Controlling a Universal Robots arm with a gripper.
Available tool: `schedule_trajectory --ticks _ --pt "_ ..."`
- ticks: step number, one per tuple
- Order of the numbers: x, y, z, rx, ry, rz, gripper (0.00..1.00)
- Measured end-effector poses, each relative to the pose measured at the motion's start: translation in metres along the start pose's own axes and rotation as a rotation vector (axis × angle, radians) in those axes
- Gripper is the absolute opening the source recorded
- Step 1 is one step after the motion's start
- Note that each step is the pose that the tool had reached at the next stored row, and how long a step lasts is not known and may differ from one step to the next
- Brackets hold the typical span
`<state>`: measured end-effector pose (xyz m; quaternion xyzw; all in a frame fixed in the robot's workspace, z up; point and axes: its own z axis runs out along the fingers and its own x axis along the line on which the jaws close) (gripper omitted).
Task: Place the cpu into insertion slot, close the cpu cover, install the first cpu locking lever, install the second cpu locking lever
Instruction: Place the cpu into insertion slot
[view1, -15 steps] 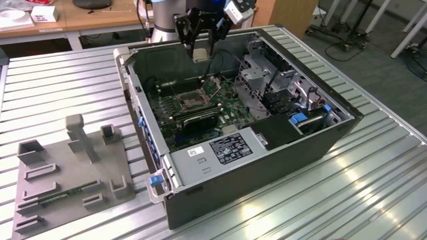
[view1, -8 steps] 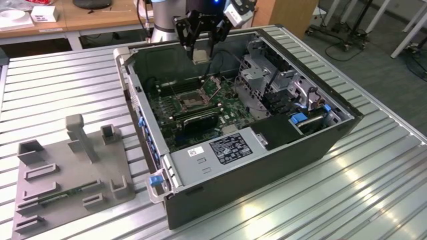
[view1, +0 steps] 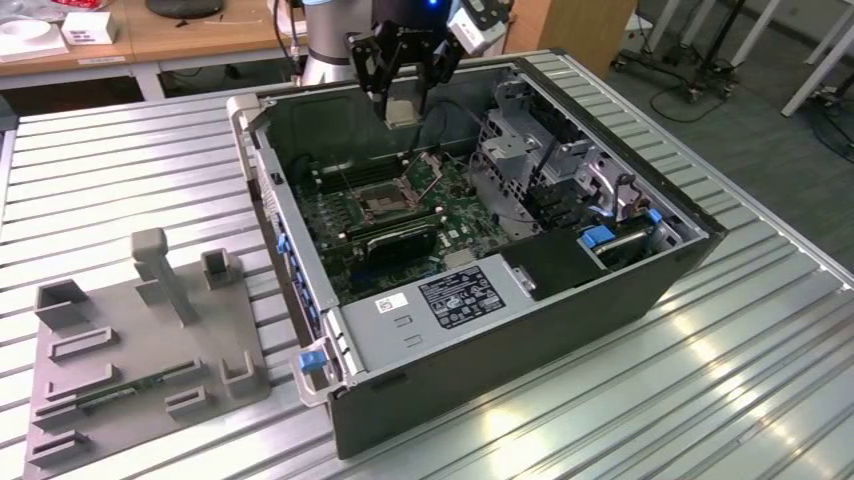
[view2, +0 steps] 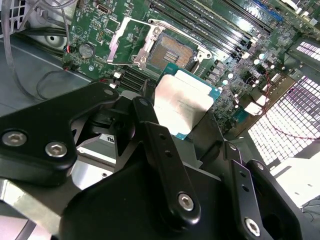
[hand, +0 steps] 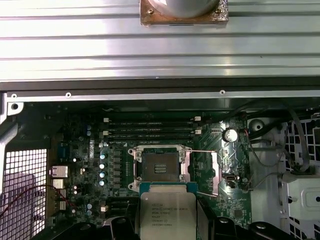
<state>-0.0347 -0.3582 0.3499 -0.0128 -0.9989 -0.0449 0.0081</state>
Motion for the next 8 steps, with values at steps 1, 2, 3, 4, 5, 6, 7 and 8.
schedule_trajectory --ticks 1,2,3,4,5,6,7,8 --pt "0.0000 0.0000 0.0005 -0.0002 0.0000 0.000 0.54" --pt "0.0000 -0.0001 0.0010 0.0000 0.0000 0.000 0.54" --pt "0.0000 -0.0002 0.0018 0.0001 0.0001 0.000 0.54" --pt "0.0000 -0.0003 0.0027 0.0002 0.0001 0.000 0.54" --pt "0.0000 -0.0004 0.0038 0.0001 0.0001 0.000 0.54" --pt "-0.0001 -0.0005 0.0051 0.0001 0.0001 0.000 0.54" --pt "-0.0001 -0.0006 0.0065 0.0000 0.0000 0.000 0.54" --pt "-0.0001 -0.0007 0.0078 0.0001 0.0000 0.000 0.54"
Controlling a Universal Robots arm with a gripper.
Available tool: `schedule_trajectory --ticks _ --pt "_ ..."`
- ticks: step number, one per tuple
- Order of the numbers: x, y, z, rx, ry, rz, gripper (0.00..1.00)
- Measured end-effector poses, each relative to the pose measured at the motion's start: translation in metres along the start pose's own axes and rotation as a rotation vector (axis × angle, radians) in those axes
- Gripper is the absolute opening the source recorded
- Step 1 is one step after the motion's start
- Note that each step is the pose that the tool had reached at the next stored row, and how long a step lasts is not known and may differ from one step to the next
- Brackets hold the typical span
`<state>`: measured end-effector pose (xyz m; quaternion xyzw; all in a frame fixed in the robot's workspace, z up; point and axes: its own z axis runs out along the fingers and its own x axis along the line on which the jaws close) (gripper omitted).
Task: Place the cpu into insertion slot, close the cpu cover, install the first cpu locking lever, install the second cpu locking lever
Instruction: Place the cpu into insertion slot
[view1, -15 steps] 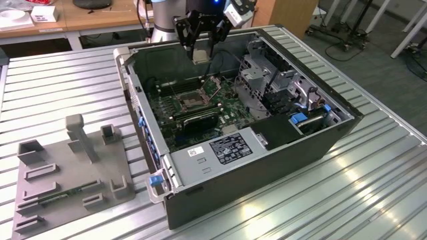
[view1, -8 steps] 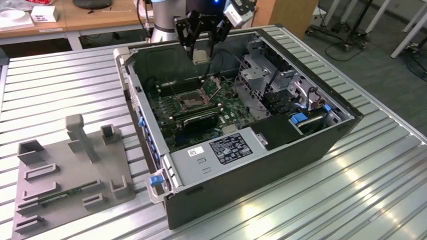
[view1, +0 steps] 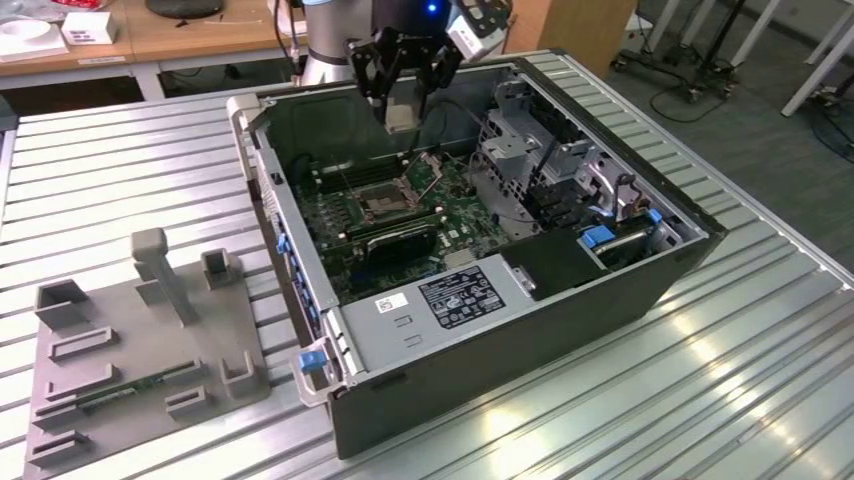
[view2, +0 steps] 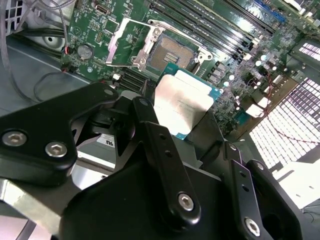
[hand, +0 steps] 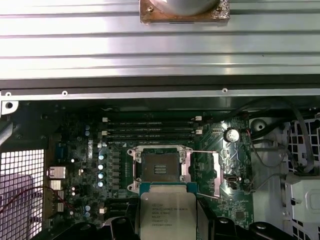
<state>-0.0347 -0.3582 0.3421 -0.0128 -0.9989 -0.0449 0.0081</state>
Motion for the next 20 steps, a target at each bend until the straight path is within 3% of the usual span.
schedule_trajectory --ticks 9,20 --pt "-0.0001 -0.0008 0.0088 0.0002 0.0001 0.000 0.54" --pt "0.0010 -0.0010 0.0102 0.0001 -0.0002 -0.001 0.54"
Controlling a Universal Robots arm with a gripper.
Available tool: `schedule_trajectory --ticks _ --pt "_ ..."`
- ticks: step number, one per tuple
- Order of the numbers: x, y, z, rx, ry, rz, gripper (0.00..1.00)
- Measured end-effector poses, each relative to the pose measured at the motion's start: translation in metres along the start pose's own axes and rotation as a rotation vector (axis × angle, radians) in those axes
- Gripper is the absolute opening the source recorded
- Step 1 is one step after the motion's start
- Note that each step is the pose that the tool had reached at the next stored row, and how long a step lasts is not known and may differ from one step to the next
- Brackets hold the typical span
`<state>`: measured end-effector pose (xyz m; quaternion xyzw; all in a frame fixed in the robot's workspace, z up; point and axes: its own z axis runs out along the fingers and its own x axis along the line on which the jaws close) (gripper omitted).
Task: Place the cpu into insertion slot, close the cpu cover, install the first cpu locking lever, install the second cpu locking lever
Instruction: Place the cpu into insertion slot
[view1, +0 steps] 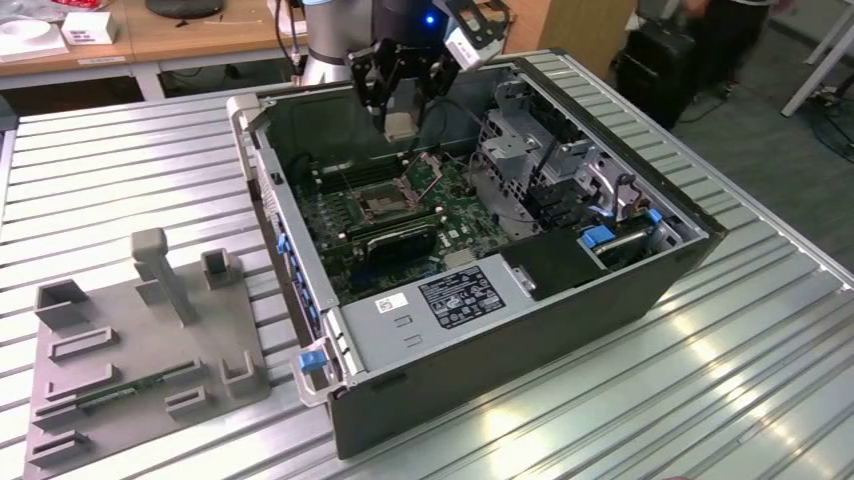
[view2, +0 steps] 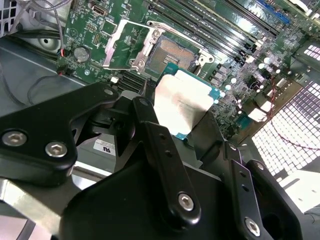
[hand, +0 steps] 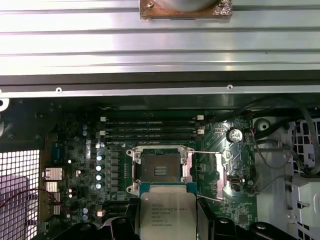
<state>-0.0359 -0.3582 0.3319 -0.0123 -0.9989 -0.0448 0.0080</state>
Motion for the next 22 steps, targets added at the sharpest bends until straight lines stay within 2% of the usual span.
schedule_trajectory --ticks 5,16,22 --pt "0.0032 -0.0001 0.0019 0.0002 -0.0014 -0.001 0.54" --pt "0.0033 -0.0002 0.0025 -0.0001 -0.0016 -0.001 0.54" --pt "0.0041 -0.0007 0.0075 0.0000 -0.0015 -0.001 0.54"
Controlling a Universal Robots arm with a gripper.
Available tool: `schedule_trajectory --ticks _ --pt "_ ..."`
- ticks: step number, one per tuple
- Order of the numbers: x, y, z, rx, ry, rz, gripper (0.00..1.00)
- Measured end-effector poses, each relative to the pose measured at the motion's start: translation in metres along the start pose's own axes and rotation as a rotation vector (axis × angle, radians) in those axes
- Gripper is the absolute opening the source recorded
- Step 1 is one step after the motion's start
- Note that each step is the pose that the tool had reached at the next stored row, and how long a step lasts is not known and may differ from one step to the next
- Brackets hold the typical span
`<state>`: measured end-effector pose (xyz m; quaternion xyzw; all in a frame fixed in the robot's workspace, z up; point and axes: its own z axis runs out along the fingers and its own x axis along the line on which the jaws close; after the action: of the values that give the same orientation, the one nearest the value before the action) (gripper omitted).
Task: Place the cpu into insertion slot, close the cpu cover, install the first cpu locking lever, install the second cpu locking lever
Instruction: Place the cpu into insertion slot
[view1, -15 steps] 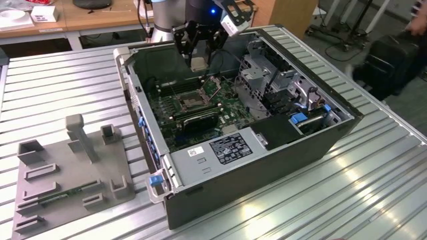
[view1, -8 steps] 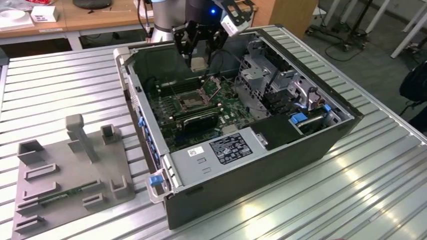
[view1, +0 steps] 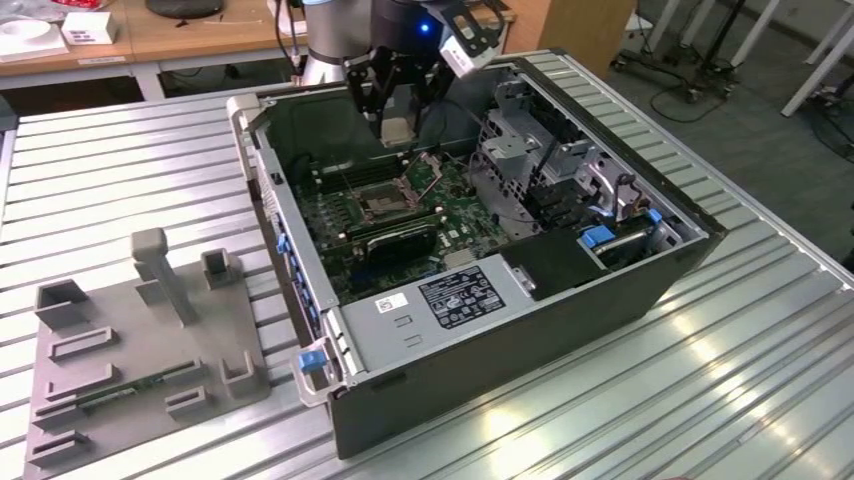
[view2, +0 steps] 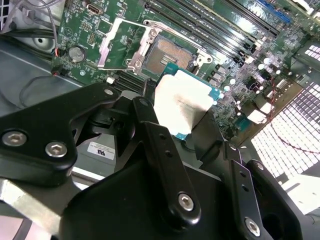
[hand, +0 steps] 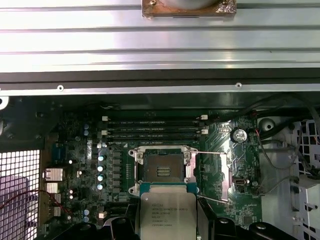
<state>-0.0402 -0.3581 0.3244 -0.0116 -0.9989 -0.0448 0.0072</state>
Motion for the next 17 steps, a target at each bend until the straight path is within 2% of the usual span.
schedule_trajectory --ticks 7,17 --pt "0.0002 -0.0006 0.0072 0.0001 0.0000 0.000 0.54" --pt "0.0010 -0.0005 0.0083 -0.0001 -0.0001 0.000 0.54"
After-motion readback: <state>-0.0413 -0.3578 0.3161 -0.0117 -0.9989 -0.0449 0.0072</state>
